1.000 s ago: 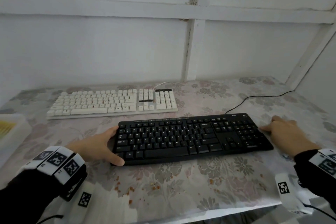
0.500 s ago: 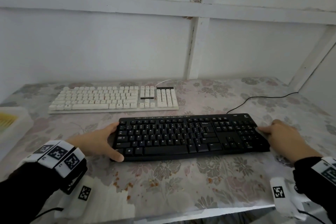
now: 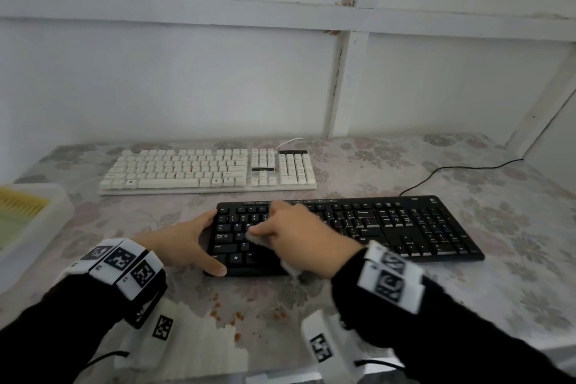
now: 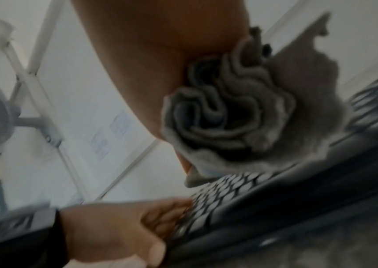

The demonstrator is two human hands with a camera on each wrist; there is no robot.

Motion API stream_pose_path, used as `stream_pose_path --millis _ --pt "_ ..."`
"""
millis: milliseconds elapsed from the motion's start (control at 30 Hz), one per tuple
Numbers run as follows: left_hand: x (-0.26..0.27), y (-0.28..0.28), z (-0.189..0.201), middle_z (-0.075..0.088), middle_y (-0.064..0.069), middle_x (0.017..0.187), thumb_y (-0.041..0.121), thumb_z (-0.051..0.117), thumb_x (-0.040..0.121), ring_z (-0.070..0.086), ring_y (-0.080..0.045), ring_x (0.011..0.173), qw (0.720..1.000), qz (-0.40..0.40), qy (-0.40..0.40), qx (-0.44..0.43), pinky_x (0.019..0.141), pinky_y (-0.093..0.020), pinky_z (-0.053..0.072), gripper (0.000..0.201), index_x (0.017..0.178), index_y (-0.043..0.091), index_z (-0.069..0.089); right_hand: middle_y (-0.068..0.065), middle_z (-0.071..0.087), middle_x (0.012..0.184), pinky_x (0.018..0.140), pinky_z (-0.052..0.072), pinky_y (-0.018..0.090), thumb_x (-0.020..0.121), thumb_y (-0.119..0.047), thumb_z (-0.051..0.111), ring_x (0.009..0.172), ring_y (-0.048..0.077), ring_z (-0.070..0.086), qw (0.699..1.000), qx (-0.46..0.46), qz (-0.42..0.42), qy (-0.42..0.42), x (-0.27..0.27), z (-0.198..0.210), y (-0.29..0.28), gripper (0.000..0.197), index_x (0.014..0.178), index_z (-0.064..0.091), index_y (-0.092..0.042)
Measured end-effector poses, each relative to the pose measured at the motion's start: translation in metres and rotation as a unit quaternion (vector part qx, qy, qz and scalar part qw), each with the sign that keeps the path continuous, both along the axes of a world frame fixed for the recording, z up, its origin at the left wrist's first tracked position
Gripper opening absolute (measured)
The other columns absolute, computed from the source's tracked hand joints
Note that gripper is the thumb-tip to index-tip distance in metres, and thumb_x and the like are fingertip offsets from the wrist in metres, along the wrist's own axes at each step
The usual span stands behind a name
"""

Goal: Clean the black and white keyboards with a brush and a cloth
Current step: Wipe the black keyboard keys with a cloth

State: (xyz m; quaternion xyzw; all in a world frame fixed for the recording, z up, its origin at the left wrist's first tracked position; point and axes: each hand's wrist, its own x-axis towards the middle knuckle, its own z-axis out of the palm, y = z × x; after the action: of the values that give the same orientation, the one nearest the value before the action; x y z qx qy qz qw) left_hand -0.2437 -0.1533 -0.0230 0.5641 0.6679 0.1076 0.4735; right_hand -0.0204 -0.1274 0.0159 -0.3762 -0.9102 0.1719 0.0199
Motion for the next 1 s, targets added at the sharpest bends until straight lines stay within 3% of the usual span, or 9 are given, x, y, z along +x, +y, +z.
stream_pose_path --millis 133,233,367,500,600,667,733,833,1000 --pt "0.002 0.002 -0.001 0.042 0.02 0.128 0.017 0.091 0.058 0.042 -0.01 0.124 1.0 -0.006 0.011 0.006 0.102 -0.025 0.04 0.124 0.15 0.028 0.009 0.004 0.032 0.099 0.074 0.037 0.04 0.099 -0.02 0.045 0.087 0.026 0.033 0.999 0.02 0.042 -0.028 -0.047 -0.01 -0.012 0.026 0.113 0.066 -0.025" --pt "0.001 0.003 -0.005 0.04 0.012 0.14 0.025 0.09 0.056 0.041 -0.012 0.127 0.999 -0.002 0.052 0.014 0.105 -0.031 0.039 0.128 0.151 0.029 0.005 0.01 0.038 0.114 0.07 0.035 0.039 0.096 -0.01 0.046 0.102 0.032 0.037 0.996 0.051 0.036 -0.062 -0.057 -0.014 -0.02 0.028 0.119 0.062 -0.011" --pt "0.001 0.005 -0.005 0.045 0.018 0.123 0.016 0.087 0.064 0.047 -0.006 0.114 0.999 0.004 0.04 0.017 0.091 -0.018 0.041 0.119 0.15 0.03 0.007 0.01 0.039 0.116 0.07 0.037 0.037 0.097 -0.009 0.044 0.107 0.034 0.038 0.994 0.07 0.023 -0.085 -0.049 -0.008 -0.025 0.028 0.119 0.061 -0.009" --pt "-0.003 0.004 -0.006 0.044 0.015 0.135 0.034 0.095 0.044 0.044 -0.009 0.124 1.0 -0.009 0.028 0.006 0.107 -0.029 0.038 0.139 0.152 0.03 0.007 0.006 0.03 0.102 0.066 0.036 0.036 0.096 -0.006 0.04 0.093 0.026 0.031 0.994 0.041 0.012 -0.102 -0.023 0.008 -0.023 0.023 0.107 0.061 -0.01" --pt "-0.003 0.004 -0.006 0.04 0.017 0.135 0.027 0.092 0.055 0.04 -0.009 0.126 1.0 -0.006 0.028 0.013 0.108 -0.027 0.033 0.128 0.151 0.029 0.007 0.003 0.026 0.097 0.049 0.023 0.028 0.092 0.003 0.041 0.087 0.023 0.025 0.992 0.04 0.011 -0.119 -0.004 0.012 -0.022 0.034 0.075 0.051 -0.025" --pt "-0.004 0.003 -0.006 0.039 0.018 0.137 0.038 0.093 0.048 0.039 -0.009 0.128 0.999 -0.016 0.028 0.014 0.109 -0.028 0.032 0.133 0.151 0.031 0.008 0.003 0.027 0.096 0.049 0.017 0.025 0.087 0.008 0.041 0.085 0.023 0.027 0.992 0.042 -0.005 -0.122 0.01 0.01 -0.017 0.042 0.065 0.043 -0.028" --pt "-0.005 0.003 -0.006 0.038 0.018 0.14 0.056 0.091 0.032 0.038 -0.01 0.131 0.999 -0.027 0.035 0.009 0.113 -0.034 0.031 0.146 0.15 0.035 0.008 0.001 0.028 0.094 0.049 0.017 0.024 0.082 0.011 0.041 0.083 0.023 0.028 0.991 0.05 -0.02 -0.121 0.025 0.006 -0.012 0.036 0.069 0.044 -0.023" --pt "-0.007 0.004 -0.009 0.037 0.019 0.141 0.042 0.092 0.044 0.038 -0.01 0.131 0.999 -0.018 0.031 0.01 0.113 -0.035 0.031 0.137 0.151 0.034 0.008 -0.002 0.026 0.085 0.048 0.016 0.025 0.081 0.011 0.041 0.074 0.02 0.029 0.987 0.071 -0.039 -0.136 0.048 -0.001 -0.003 0.032 0.087 0.056 -0.017" --pt "-0.007 0.003 -0.012 0.043 0.02 0.138 0.043 0.091 0.037 0.043 -0.01 0.128 1.0 -0.011 0.023 0.018 0.112 -0.038 0.034 0.137 0.149 0.038 0.013 -0.007 0.018 0.073 0.053 0.025 0.028 0.096 -0.012 0.043 0.068 0.019 0.026 0.986 0.06 -0.079 -0.133 0.053 0.008 0.005 0.025 0.071 0.045 -0.014"
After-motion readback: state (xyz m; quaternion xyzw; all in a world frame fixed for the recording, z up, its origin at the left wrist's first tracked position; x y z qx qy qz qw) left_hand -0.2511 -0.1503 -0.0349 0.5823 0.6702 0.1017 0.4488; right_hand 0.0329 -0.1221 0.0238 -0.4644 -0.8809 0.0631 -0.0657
